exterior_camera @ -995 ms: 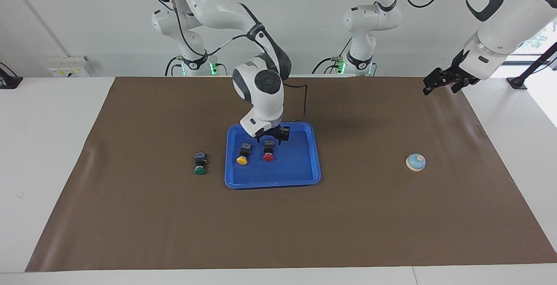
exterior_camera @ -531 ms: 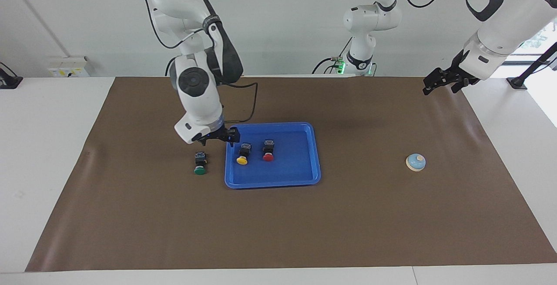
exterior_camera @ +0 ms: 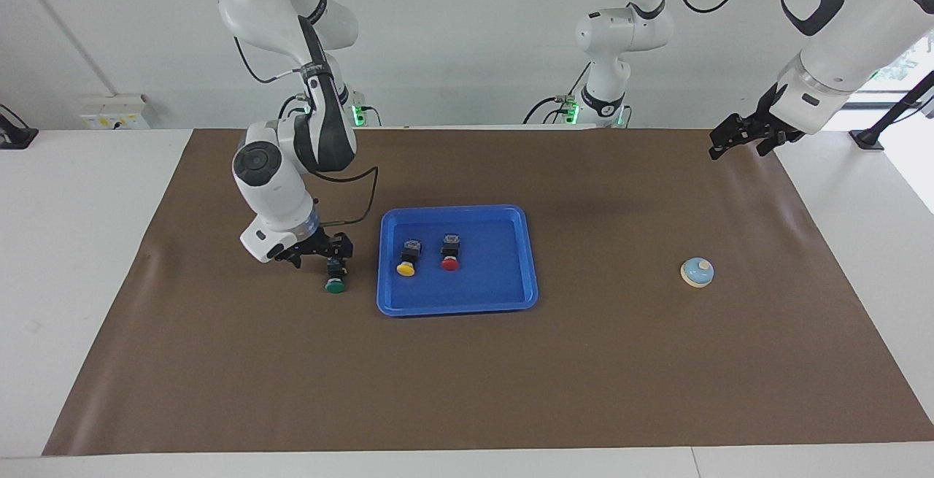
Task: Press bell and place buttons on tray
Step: 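Carry the red button into the tray beside the yellow one, release, then grasp the green-capped button with the right gripper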
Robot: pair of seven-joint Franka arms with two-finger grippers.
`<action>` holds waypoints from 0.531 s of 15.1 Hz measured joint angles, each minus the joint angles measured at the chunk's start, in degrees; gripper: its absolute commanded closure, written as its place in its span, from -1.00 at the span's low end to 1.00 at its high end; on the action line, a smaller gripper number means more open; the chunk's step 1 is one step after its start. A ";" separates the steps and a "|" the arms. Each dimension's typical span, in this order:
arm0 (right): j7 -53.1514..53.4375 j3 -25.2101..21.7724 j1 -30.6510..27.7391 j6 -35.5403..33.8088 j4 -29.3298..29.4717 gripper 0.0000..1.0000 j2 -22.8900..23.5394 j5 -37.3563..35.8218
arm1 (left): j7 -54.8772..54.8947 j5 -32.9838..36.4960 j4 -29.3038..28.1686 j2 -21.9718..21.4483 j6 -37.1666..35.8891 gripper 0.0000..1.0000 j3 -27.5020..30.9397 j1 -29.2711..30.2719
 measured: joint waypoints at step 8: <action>0.01 0.36 0.40 2.19 -0.86 -0.97 0.40 0.00 | 0.00 0.00 0.00 0.00 0.00 -1.00 0.00 0.00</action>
